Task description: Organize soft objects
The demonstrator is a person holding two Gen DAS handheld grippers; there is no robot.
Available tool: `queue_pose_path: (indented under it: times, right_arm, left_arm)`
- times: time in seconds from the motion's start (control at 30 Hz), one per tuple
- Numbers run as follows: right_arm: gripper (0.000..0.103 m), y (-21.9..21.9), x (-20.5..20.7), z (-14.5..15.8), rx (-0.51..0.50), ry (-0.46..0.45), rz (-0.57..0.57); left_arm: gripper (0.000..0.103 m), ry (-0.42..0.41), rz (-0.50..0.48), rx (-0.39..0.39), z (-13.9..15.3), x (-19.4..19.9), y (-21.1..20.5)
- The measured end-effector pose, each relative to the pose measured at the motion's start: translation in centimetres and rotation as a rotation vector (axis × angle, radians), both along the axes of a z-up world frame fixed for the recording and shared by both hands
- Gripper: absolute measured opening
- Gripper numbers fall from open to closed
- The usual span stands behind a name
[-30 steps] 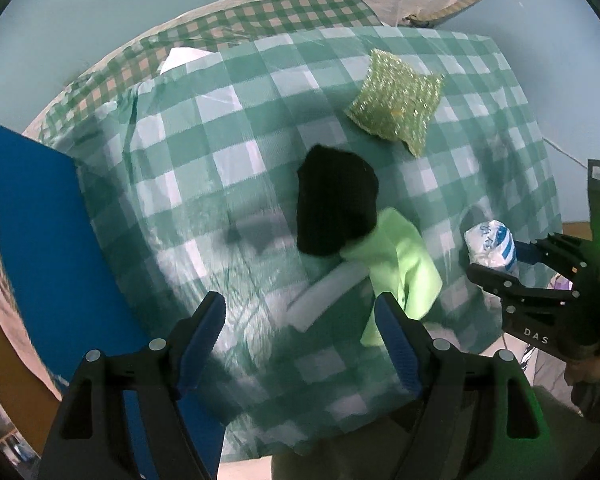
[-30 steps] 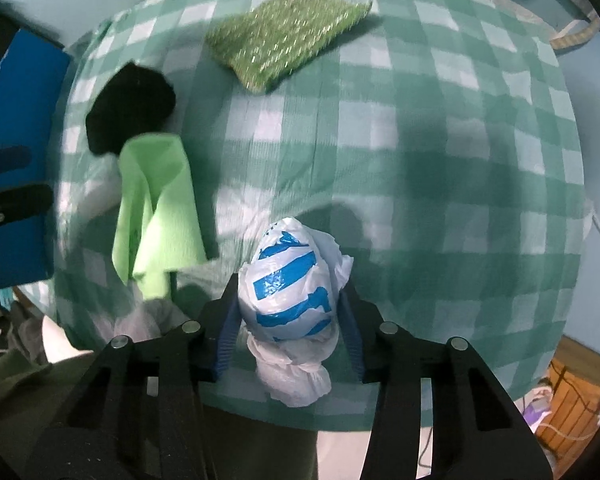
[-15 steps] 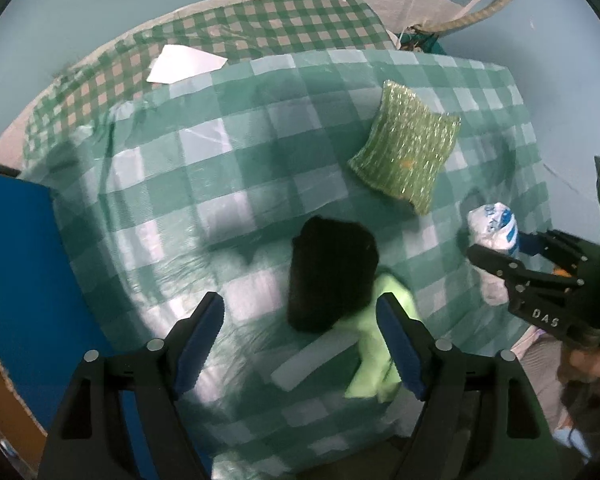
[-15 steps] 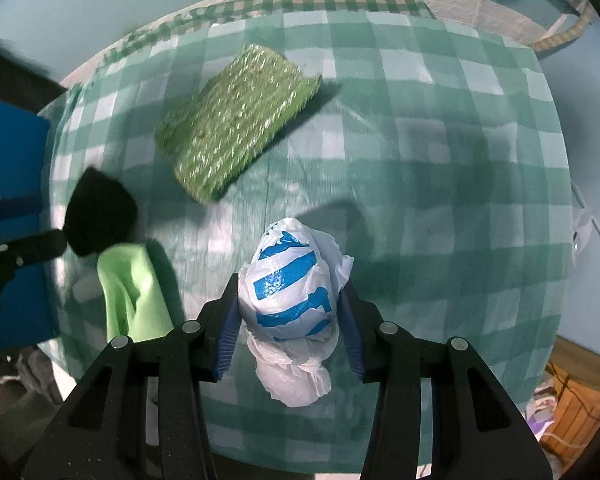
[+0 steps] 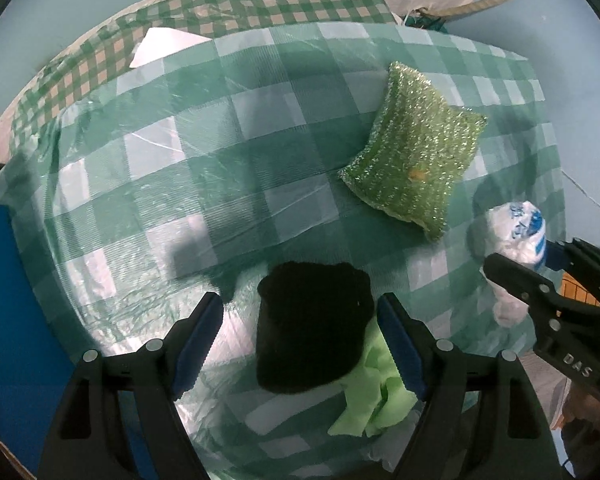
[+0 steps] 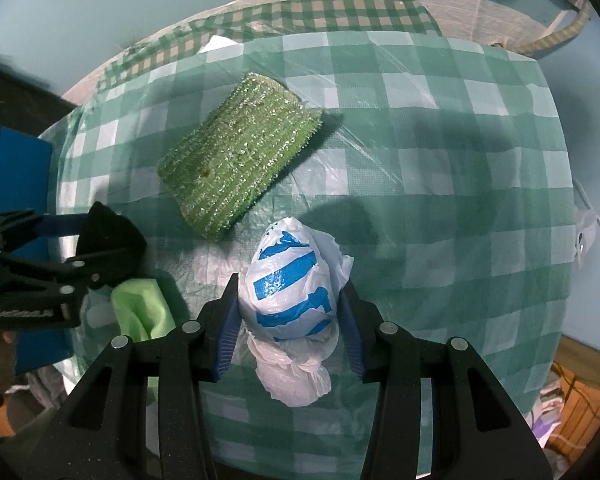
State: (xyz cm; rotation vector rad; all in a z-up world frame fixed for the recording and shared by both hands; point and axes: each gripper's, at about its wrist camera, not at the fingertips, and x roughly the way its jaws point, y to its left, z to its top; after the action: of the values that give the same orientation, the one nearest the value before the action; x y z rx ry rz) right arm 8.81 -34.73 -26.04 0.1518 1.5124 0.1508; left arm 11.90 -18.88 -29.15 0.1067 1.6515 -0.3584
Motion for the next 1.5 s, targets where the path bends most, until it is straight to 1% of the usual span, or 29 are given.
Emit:
queue_pose_path:
  times: [0.13,0.17,0.23,0.27,0.3,0.33,0.37,0.4,0.43,0.53,0.77,0.97,1.33,1.5]
  right_arm:
    - [0.044,-0.5,-0.4,0.2,0.003,0.006,-0.006]
    - [0.044,-0.5,-0.4,0.2,0.002,0.006,-0.006]
    - [0.044,-0.4,-0.4,0.2,0.004,0.004,-0.005]
    - [0.044,-0.4,-0.4,0.3,0.005,0.002,-0.004]
    - [0.044,-0.4,-0.4,0.3,0.004,0.001,-0.003]
    - [0.044,-0.4,-0.3,0.3,0.003,-0.001,-0.003]
    - [0.044,-0.3,-0.3,0.3,0.005,-0.002,-0.001]
    - [0.044,-0.3,-0.3,0.4,0.006,-0.003,-0.001]
    - [0.044,-0.2,-0.3,0.5,0.007,-0.005,0.000]
    - [0.044,-0.2,-0.4,1.0,0.006,-0.010,0.009]
    - [0.044,0.4,-0.6,2.2,-0.002,-0.031,0.038]
    - [0.044,1.1,-0.7,3.5,0.002,-0.041,0.058]
    - [0.044,2.4,-1.0,6.1,-0.002,-0.070,0.109]
    - [0.044,3.4,-1.1,7.7,0.000,-0.083,0.141]
  left_arm:
    - [0.080,0.006,-0.012,0.026,-0.9,0.1,-0.4]
    - [0.078,0.005,-0.016,0.033,-1.2,0.0,-0.5]
    - [0.067,-0.008,-0.028,0.040,-1.1,-0.1,-0.7]
    - [0.064,-0.015,-0.039,0.046,-1.1,-0.2,-0.9]
    - [0.057,-0.024,-0.048,0.052,-1.0,-0.3,-1.0]
    - [0.052,-0.041,-0.067,0.070,-0.9,-0.5,-1.2]
    - [0.051,-0.049,-0.081,0.087,-0.9,-0.6,-1.4]
    - [0.048,-0.056,-0.092,0.102,-0.9,-0.7,-1.5]
    - [0.046,-0.060,-0.099,0.104,-0.7,-0.7,-1.5]
    - [0.044,-0.048,-0.071,0.069,-0.4,-0.6,-1.1]
    - [0.044,-0.088,-0.026,0.069,1.4,-0.9,0.1]
    - [0.044,-0.103,-0.019,0.070,2.7,-1.8,1.0]
    - [0.044,-0.143,0.037,0.020,6.2,-3.8,3.5]
    - [0.044,-0.177,0.055,0.001,8.4,-4.6,4.5]
